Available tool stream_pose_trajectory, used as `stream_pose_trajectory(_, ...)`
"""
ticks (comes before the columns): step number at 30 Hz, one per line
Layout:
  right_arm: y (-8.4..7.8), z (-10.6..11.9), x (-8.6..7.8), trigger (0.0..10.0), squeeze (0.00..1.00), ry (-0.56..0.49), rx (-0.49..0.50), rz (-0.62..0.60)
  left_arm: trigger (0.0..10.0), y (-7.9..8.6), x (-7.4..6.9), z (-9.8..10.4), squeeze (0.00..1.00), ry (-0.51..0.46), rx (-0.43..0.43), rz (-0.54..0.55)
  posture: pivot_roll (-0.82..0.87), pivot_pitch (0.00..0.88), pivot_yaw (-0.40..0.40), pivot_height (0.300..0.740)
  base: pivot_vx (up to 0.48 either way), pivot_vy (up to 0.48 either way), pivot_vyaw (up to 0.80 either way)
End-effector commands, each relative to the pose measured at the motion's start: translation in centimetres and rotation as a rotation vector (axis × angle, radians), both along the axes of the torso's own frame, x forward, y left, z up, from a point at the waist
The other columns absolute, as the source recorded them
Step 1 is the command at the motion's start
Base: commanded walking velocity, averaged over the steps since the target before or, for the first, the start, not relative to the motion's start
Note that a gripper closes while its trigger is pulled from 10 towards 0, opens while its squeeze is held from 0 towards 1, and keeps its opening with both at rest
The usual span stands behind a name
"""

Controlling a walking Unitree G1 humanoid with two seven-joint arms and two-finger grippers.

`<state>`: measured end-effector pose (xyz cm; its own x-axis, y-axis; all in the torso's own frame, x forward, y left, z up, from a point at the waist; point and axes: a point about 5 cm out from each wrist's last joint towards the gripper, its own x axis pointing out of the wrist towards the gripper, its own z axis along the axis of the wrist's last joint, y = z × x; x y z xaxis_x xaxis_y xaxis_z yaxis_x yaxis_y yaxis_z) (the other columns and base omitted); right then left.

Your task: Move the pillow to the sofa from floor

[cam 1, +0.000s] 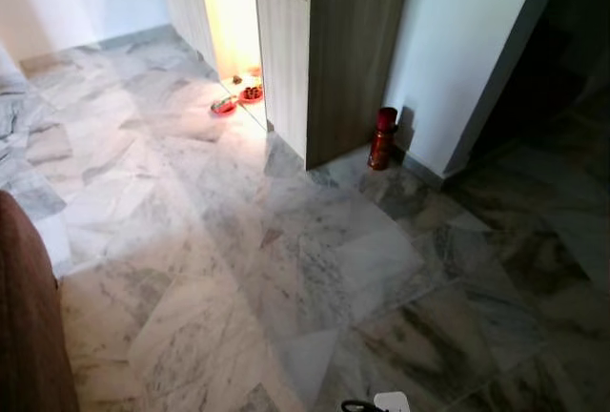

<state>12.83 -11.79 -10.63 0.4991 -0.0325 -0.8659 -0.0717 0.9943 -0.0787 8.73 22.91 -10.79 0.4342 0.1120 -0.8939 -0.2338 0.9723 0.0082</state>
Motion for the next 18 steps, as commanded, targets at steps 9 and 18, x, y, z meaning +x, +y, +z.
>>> stream_pose_trajectory(9,4.6,0.8,-3.2,10.0,0.0,-0.127,-0.084,-0.226,10.0,1.2,6.9,2.6,0.0,-0.233,0.116,-0.034,0.02,0.084,-0.012,0.723,0.0,0.0,0.0)
stream_pose_trajectory(18,-14.3,5.6,8.3,10.0,0.0,-0.283,-0.101,-0.303,10.0,1.7,10.5,4.7,0.0,-0.367,0.196,-0.025,0.02,0.077,-0.011,0.723,0.0,0.0,0.0)
